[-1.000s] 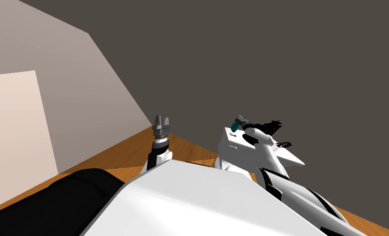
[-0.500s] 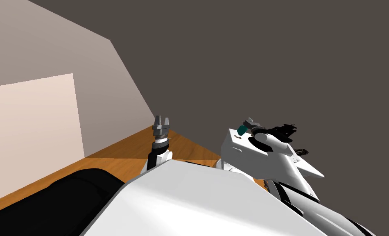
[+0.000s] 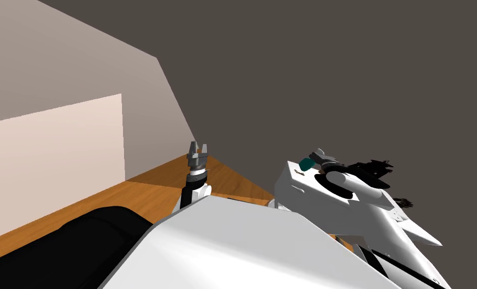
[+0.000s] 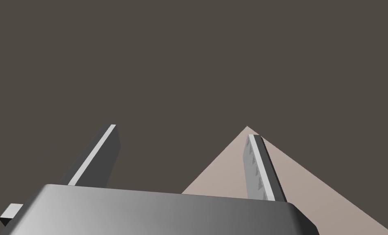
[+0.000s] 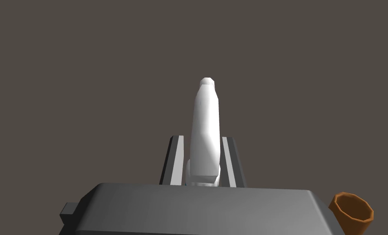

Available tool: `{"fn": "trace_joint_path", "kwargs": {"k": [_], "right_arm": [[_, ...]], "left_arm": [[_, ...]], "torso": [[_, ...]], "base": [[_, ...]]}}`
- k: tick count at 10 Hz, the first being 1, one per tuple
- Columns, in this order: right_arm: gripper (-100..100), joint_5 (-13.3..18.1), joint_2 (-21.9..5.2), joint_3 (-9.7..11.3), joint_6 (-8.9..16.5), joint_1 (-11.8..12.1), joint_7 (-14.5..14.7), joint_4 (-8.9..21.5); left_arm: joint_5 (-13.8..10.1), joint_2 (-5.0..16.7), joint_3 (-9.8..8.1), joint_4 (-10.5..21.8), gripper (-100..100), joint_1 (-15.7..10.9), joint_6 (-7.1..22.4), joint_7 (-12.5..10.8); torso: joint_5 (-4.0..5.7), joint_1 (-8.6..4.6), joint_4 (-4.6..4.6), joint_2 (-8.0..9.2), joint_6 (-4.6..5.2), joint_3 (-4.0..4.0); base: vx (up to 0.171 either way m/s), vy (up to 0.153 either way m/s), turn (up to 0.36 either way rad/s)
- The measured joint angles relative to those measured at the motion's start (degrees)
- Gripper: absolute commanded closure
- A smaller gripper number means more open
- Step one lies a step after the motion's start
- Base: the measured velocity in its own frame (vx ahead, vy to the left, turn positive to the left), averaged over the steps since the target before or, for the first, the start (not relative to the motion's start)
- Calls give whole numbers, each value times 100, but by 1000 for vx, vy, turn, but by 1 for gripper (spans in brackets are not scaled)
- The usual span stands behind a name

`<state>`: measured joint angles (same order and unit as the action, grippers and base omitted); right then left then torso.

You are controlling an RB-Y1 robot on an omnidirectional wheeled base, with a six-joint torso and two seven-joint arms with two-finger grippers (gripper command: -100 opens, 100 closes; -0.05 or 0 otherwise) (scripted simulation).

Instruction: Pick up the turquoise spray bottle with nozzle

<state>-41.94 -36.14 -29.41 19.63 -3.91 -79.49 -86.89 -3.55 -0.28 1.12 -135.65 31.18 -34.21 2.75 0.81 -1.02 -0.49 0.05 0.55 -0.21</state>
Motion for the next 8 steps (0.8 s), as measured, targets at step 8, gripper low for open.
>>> {"fn": "trace_joint_path", "kwargs": {"k": [8], "right_arm": [[100,-275,-479,-434,-260,1263,-551,-431]], "left_arm": [[0,0,-1,0,0,1,0,0]], "torso": [[-2,1,-5,0,7,-3]], "base": [[4,17,135]]}}
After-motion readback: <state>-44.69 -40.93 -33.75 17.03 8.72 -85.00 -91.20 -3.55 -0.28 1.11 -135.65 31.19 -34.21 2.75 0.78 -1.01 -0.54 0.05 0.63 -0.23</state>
